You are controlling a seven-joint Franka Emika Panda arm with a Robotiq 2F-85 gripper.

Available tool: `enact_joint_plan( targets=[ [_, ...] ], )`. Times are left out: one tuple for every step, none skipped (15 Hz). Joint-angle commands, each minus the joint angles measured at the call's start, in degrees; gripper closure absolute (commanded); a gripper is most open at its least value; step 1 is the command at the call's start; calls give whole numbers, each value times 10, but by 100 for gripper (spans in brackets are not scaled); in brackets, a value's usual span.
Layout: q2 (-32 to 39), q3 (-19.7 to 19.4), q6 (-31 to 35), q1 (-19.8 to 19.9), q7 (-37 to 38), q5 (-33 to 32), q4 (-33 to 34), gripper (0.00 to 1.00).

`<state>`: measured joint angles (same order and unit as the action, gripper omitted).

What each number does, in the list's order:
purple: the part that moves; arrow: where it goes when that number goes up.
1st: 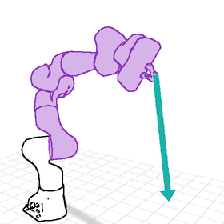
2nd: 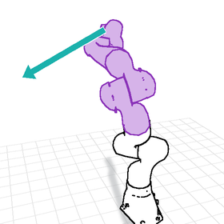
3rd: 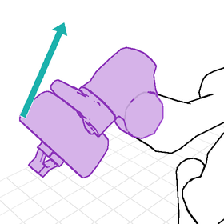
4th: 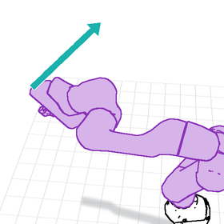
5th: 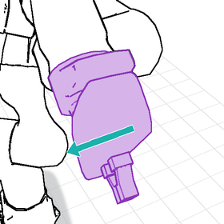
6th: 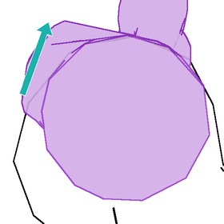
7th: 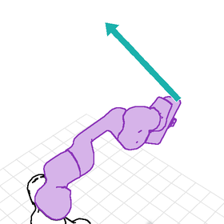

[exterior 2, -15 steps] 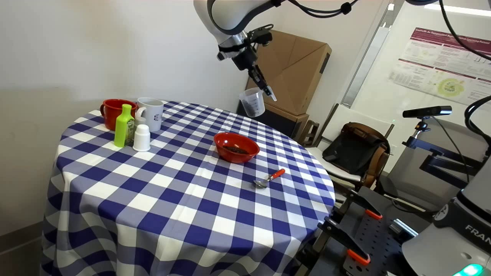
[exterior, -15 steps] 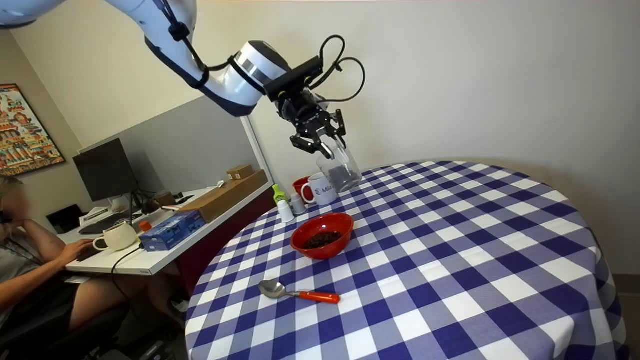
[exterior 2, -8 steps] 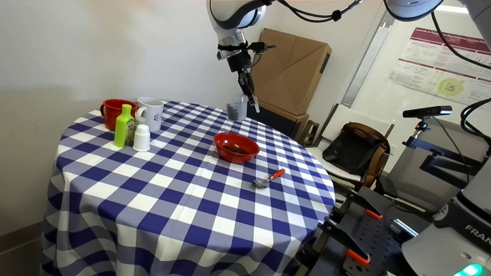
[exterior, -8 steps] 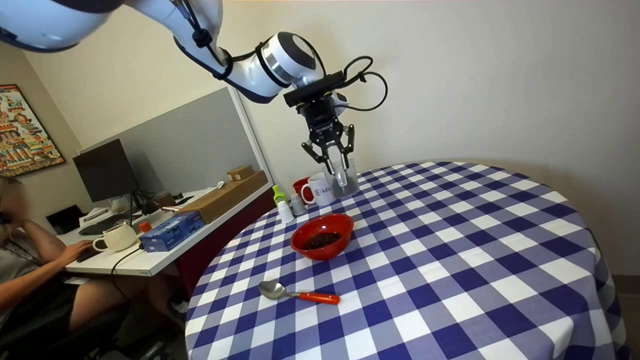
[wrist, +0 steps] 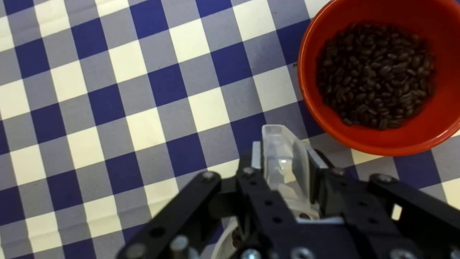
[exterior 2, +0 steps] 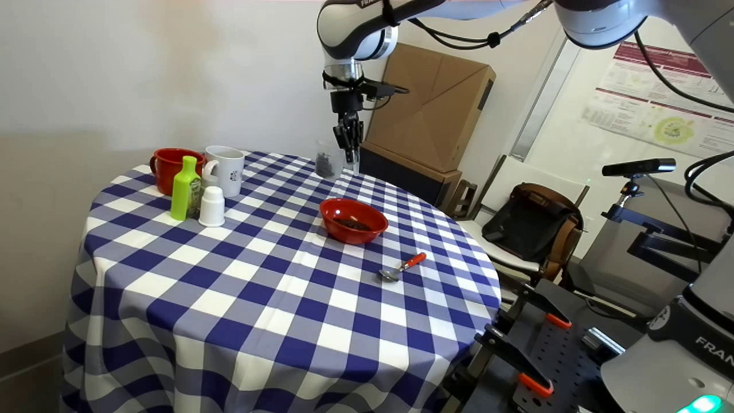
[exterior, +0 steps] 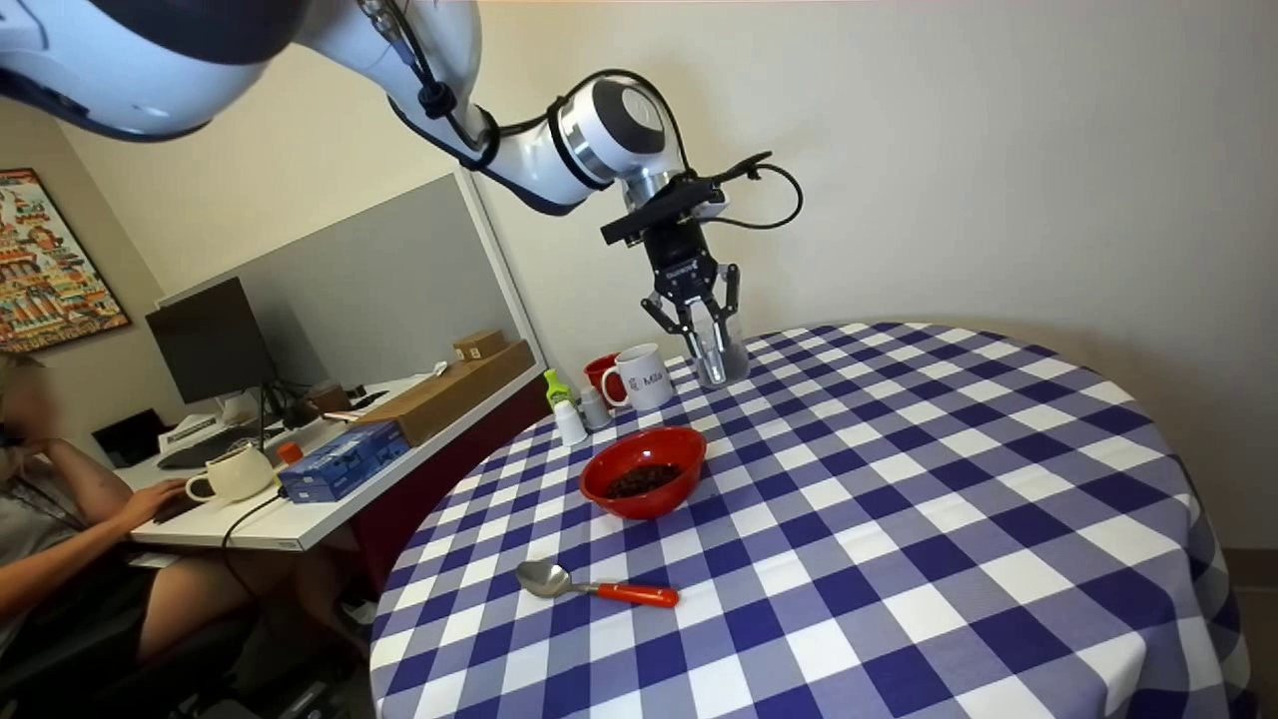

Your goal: Pick up the jar and pour some of its contents in the bowl

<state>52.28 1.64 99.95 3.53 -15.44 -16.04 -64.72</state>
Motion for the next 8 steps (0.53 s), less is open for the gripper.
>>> enact_joint_plan(
  targets=[
    [23, -24, 22, -8, 20, 6, 14, 93],
    [26, -28, 24, -8, 23, 4, 12, 93],
    [30, -32, 23, -9, 25, 3, 11, 93],
    [34, -36, 21, -9, 29, 2, 10, 93],
    [35, -41, 24, -9, 34, 1, 4, 93],
    [37, -43, 24, -7, 36, 2, 2, 93],
    [39, -45, 26, -5, 35, 2, -3, 93],
    [41, -47, 26, -5, 37, 2, -5, 93]
  ],
)
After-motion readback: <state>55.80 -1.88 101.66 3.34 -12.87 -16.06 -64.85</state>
